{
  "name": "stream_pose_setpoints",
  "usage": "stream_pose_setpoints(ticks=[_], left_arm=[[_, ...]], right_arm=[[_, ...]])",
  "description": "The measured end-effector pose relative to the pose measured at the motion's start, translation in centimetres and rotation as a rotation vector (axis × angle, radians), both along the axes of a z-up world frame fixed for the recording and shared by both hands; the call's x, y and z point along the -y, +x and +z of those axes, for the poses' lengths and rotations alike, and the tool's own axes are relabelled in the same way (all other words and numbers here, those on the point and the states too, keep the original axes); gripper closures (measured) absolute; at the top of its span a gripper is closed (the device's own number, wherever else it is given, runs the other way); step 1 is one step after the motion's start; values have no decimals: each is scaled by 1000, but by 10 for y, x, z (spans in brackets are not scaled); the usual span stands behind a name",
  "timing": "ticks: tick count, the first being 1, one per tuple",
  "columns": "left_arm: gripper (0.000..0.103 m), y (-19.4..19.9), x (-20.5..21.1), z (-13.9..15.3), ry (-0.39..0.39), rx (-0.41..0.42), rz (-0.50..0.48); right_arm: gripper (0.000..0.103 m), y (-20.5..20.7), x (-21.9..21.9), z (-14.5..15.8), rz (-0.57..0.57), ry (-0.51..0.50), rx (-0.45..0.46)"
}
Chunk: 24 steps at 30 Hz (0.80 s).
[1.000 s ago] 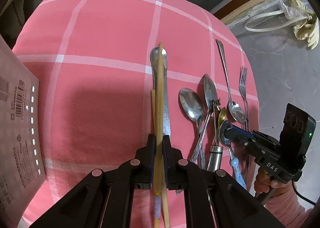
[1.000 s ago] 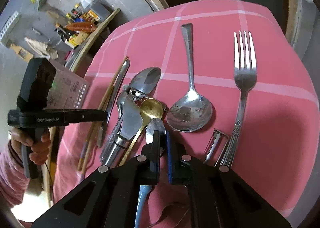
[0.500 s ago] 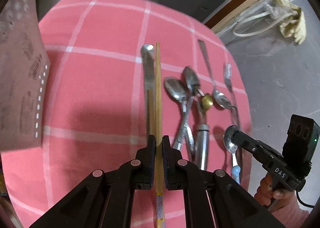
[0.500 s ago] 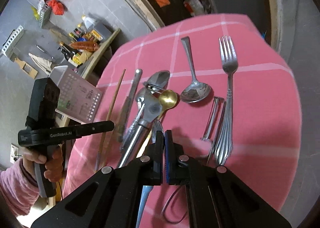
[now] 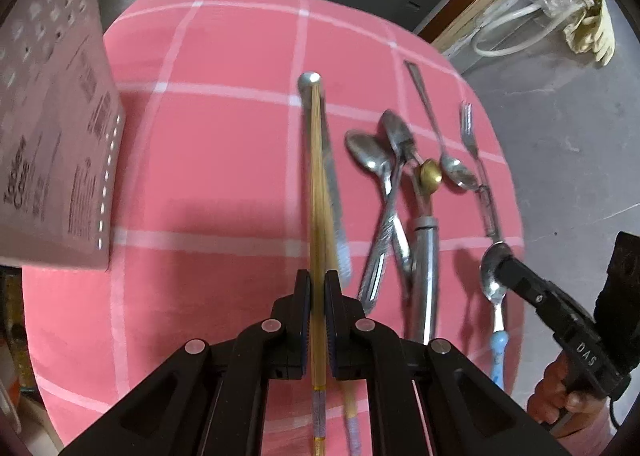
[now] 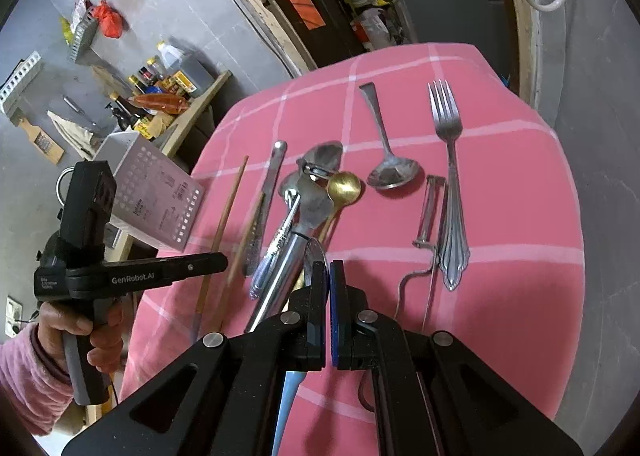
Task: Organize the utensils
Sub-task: 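Close the left tool on the wooden chopsticks and lift them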
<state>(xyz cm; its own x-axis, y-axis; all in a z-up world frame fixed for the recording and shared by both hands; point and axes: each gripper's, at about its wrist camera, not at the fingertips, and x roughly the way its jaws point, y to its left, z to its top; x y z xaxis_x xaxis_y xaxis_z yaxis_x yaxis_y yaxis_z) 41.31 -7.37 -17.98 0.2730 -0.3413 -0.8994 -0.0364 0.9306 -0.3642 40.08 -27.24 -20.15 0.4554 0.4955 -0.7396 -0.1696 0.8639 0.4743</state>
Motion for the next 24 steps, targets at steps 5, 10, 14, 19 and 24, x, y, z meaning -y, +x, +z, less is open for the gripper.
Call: stream_pose_setpoints(ticks=[5, 10, 14, 19, 24], left_arm=[[96, 1, 1, -15, -90, -37, -10], [94, 6, -1, -18, -154, -57, -10], [84, 7, -2, -14, -182, -54, -44], [84, 12, 11, -20, -185, -95, -85], [84, 15, 28, -22, -128, -110, -124]], right_arm=[[101, -2, 0, -13, -13, -7, -29], [101, -4, -1, -22, -11, -16, -47], [101, -3, 0, -25, -5, -9, -54], [101, 2, -1, -26, 12, -10, -58], [101, 10, -4, -27, 47, -18, -65]])
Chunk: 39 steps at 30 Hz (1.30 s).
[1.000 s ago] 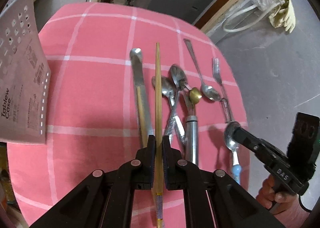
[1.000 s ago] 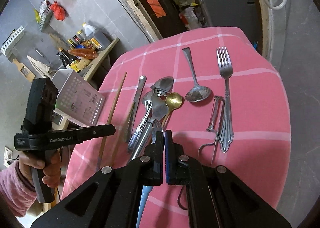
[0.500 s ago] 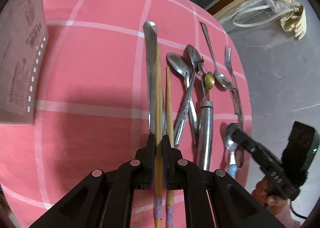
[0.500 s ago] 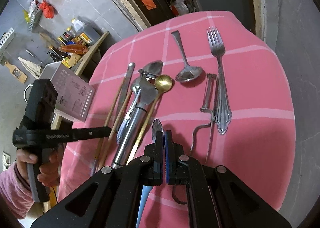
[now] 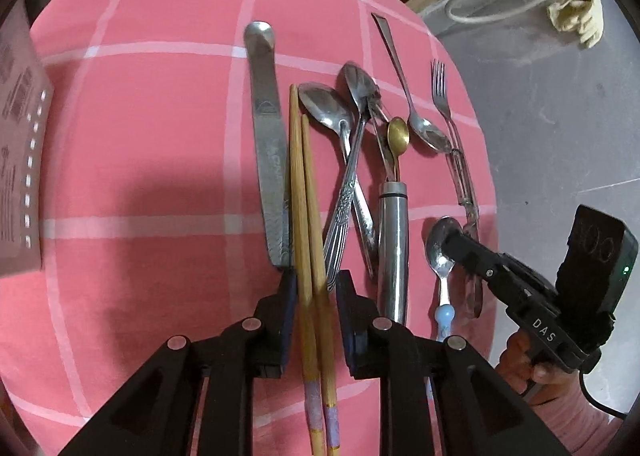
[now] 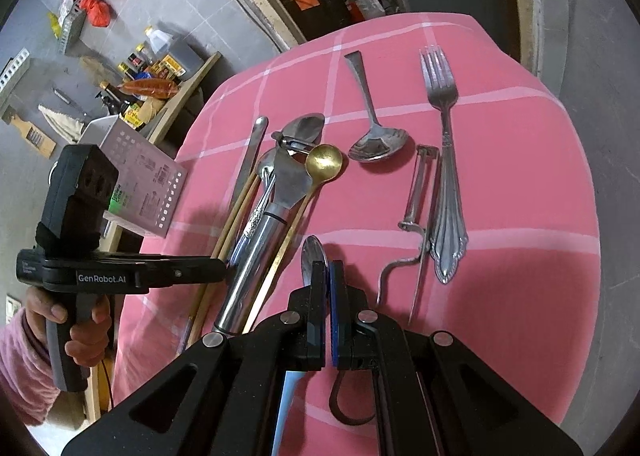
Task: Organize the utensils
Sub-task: 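Close the left tool on the wooden chopsticks and lift them, then carry the chopsticks with the left tool and drop them into the white holder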
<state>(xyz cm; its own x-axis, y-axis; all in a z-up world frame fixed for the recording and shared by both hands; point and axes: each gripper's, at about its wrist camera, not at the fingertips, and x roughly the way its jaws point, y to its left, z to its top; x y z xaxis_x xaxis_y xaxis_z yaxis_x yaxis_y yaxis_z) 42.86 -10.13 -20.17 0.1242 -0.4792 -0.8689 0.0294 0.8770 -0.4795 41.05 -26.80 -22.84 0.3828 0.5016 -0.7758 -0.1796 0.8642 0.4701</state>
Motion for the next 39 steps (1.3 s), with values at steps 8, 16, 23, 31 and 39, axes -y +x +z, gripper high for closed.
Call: stream_pose_setpoints(ticks=[8, 16, 23, 31, 39], left_arm=[[95, 15, -6, -12, -74, -93, 5], [96, -5, -13, 3, -115, 9, 5], [97, -22, -29, 33, -134, 117, 21], [97, -34, -57, 110, -158, 346, 68], [97, -26, -114, 183, -138, 526, 154]], right_arm=[[101, 12, -5, -4, 59, 27, -28], [101, -5, -7, 16, 43, -9, 36], [101, -23, -2, 51, -19, -15, 132], [101, -32, -11, 113, -84, 1, 283], [101, -16, -58, 188, -122, 68, 500]])
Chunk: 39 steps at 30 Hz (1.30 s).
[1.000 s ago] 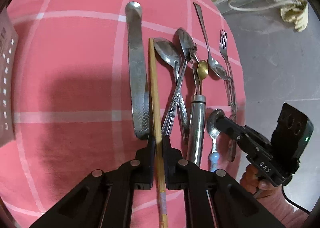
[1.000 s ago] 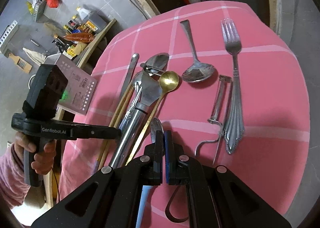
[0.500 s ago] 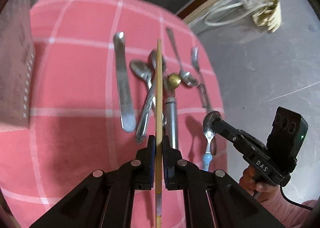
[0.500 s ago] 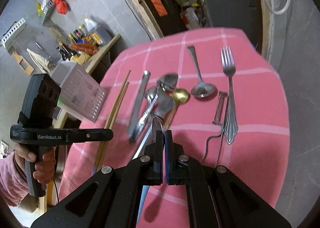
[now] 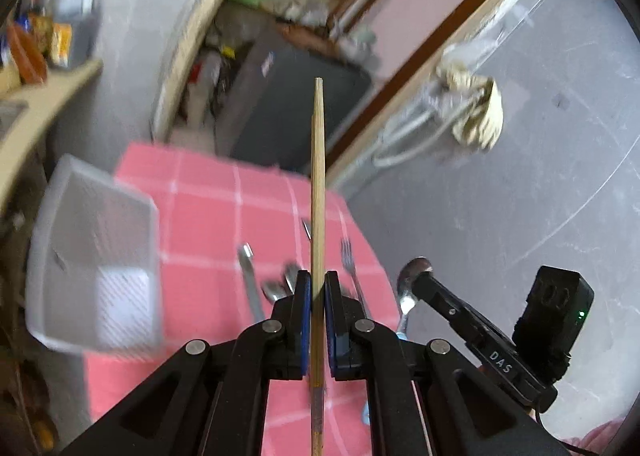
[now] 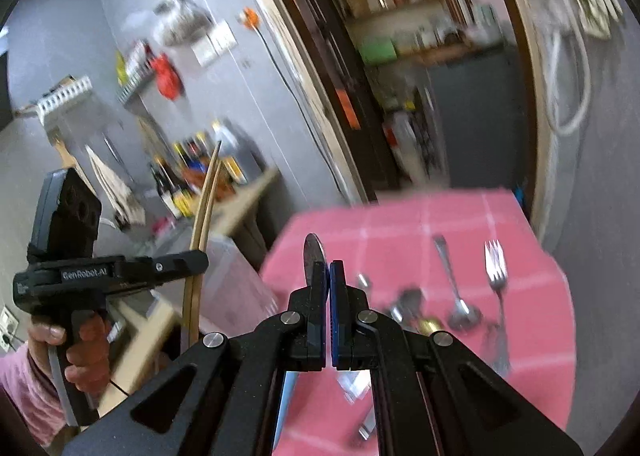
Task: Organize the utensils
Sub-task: 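Carry the chopsticks with the left tool and drop them into the white holder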
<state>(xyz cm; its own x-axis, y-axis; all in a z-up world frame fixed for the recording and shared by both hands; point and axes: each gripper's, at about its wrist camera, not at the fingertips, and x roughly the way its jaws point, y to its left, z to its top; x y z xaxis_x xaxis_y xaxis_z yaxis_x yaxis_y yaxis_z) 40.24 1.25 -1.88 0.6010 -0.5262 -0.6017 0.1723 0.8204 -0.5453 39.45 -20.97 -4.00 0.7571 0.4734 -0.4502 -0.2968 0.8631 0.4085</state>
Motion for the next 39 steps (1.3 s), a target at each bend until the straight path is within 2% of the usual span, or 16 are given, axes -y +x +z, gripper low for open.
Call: stream_pose_setpoints(ticks=[4, 9, 13, 16, 19, 22, 27, 33, 39], left_arm=[[97, 9, -41, 31, 28, 84, 64], [97, 21, -86, 54, 84, 189, 154], [97, 29, -108, 61, 142, 291, 201], [97, 37, -122, 50, 120, 368, 225], [96, 43, -134, 35, 63, 392, 250], [96, 46, -134, 20, 40, 409, 257], [96, 45, -127, -3, 64, 420, 230], [96, 40, -127, -23, 72, 395, 204], [96, 35, -125, -31, 88, 373, 169]], right_arm=[[101, 15, -30, 29, -16, 25, 104], [101, 34, -78, 51, -44, 41, 226], [101, 47, -120, 55, -45, 25, 305], [101, 55, -149, 49, -33, -16, 344], [101, 61, -167, 39, -10, -47, 350], [101, 65, -179, 27, 17, -79, 348], [101, 68, -184, 5, 54, -97, 319], [101, 68, -179, -18, 85, -95, 264], [101, 66, -175, -31, 121, -90, 221]])
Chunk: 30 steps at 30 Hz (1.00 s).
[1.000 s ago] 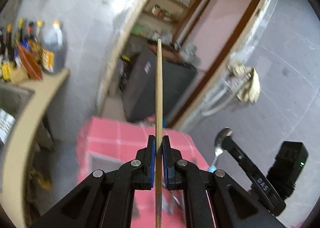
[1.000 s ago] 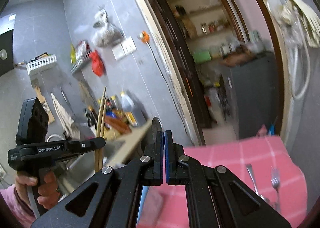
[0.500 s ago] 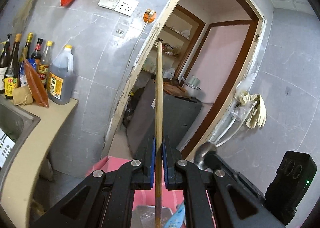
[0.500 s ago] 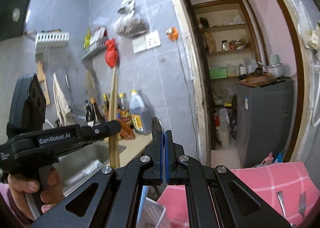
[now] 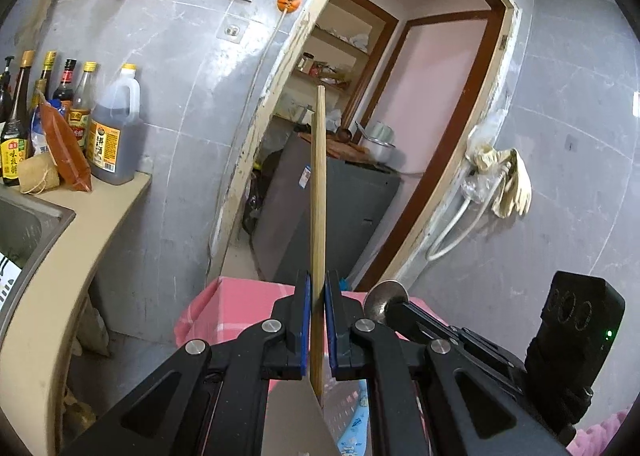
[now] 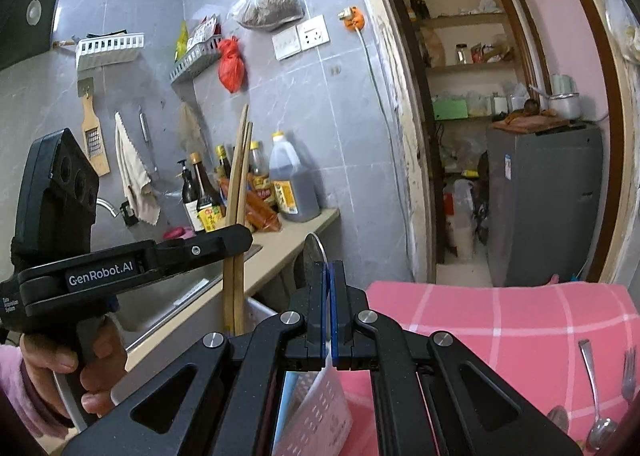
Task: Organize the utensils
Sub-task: 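Carry the chopsticks with the left tool and drop them into the white holder, then move the left tool back over the table toward the steel knife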
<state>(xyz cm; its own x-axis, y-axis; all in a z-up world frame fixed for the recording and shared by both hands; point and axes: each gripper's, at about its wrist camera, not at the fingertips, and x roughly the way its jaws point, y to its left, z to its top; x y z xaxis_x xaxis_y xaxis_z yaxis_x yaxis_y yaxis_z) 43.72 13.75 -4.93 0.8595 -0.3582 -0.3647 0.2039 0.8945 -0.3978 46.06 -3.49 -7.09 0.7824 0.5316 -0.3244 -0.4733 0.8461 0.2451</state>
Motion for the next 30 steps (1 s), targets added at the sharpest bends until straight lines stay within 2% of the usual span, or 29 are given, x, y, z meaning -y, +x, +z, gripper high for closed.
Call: stream_pose_setpoints(ticks=[9, 20, 28, 30], left_arm=[[96, -7, -1, -8, -2, -54, -44], [94, -18, 3, -7, 13, -79, -97], [79, -29, 5, 0, 14, -70, -87], [76, -31, 5, 2, 16, -68, -77]], right_arm=[[99, 1, 8, -11, 33, 9, -61], [96, -10, 9, -14, 73, -15, -82], [91, -21, 17, -3, 64, -12, -64], [80, -24, 21, 0, 51, -10, -58]])
